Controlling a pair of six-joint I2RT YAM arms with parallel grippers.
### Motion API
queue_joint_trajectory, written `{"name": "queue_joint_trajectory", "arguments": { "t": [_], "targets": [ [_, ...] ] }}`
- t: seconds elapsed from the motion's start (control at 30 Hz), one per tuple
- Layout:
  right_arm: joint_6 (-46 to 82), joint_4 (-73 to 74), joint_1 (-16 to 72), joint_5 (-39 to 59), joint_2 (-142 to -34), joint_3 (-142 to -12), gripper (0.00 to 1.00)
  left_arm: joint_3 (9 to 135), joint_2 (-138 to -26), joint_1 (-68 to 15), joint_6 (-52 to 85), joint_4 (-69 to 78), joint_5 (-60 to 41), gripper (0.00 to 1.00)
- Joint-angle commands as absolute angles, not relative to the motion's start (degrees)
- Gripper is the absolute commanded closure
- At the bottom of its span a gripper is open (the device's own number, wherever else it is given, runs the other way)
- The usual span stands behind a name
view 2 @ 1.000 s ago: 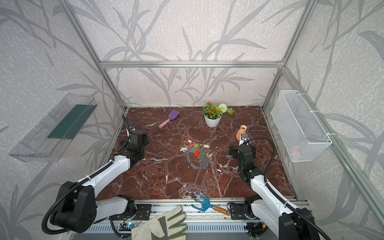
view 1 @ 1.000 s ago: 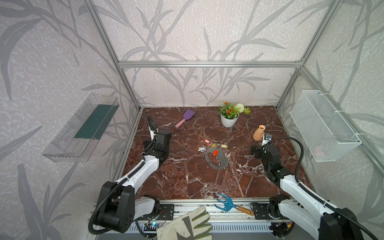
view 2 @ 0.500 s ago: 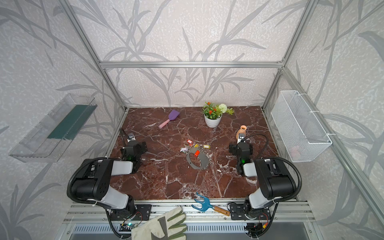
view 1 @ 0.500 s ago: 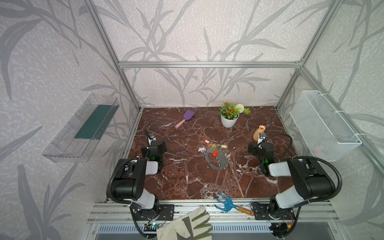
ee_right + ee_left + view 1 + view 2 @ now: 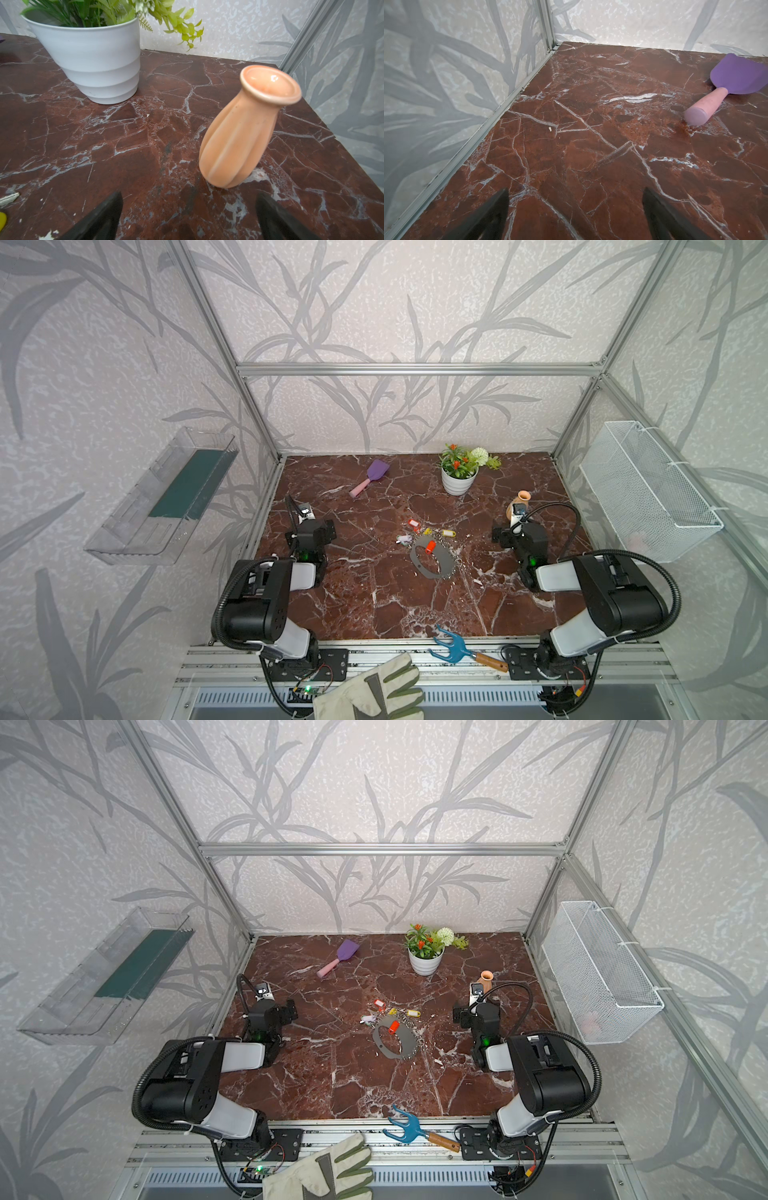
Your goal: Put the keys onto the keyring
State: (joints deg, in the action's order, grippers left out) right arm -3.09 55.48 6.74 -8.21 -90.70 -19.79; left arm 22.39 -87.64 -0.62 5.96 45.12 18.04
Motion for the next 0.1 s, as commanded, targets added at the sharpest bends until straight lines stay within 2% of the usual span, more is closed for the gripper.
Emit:
{"name": "queue_joint_trajectory", "arguments": {
  "t": [0.0,0.07],
  "targets": [
    [-3.7,57.3,6.8,-7.5,-90.9,-20.8,0.01,23.2,-87.0,-0.4,5.4,46.0,17.4,0.01],
    [-3.7,57.4,6.8,-7.5,-90.9,-20.7,0.01,23.6,-87.0,-0.1,4.3,45.1,13.9,0.01]
  ]
}}
